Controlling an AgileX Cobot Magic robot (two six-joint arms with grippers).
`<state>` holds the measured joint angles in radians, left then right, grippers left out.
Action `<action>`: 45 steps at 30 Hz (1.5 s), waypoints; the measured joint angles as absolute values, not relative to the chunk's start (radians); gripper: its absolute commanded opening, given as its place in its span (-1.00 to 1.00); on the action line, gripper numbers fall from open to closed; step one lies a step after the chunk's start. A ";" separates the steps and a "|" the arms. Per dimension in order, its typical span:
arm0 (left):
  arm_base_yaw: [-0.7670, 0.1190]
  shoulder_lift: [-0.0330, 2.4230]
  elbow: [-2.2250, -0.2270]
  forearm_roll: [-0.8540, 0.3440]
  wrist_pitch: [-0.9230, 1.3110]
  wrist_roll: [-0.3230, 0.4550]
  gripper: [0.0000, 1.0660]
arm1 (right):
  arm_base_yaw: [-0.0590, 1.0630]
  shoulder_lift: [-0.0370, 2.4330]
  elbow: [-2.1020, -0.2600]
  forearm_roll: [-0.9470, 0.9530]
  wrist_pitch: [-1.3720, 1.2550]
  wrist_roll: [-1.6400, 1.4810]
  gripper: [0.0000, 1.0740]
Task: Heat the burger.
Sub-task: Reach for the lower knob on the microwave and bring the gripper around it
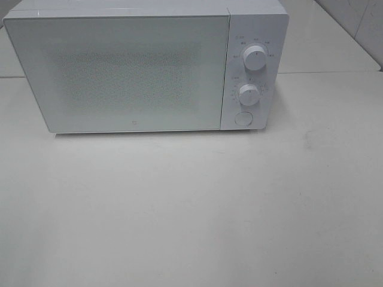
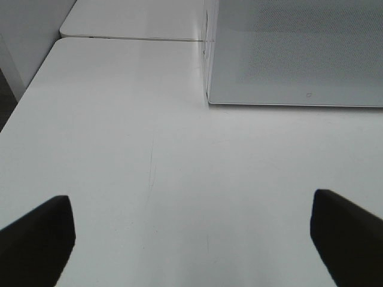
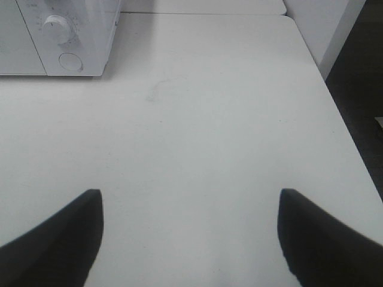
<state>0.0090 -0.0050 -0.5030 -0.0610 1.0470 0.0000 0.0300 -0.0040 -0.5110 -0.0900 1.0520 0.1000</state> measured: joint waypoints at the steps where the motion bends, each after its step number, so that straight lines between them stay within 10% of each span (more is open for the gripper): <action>1: 0.009 -0.005 -0.503 -0.061 1.047 0.000 0.88 | 0.030 -0.004 -0.511 -0.090 1.052 0.100 0.42; 45: 0.009 -0.005 -0.503 -0.061 1.047 0.000 0.88 | 0.030 0.692 -0.484 -0.061 0.213 0.100 0.42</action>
<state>0.0090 -0.0050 -0.5030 -0.0610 1.0470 0.0000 0.0300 0.6920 -0.4840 -0.0610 0.2130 0.1000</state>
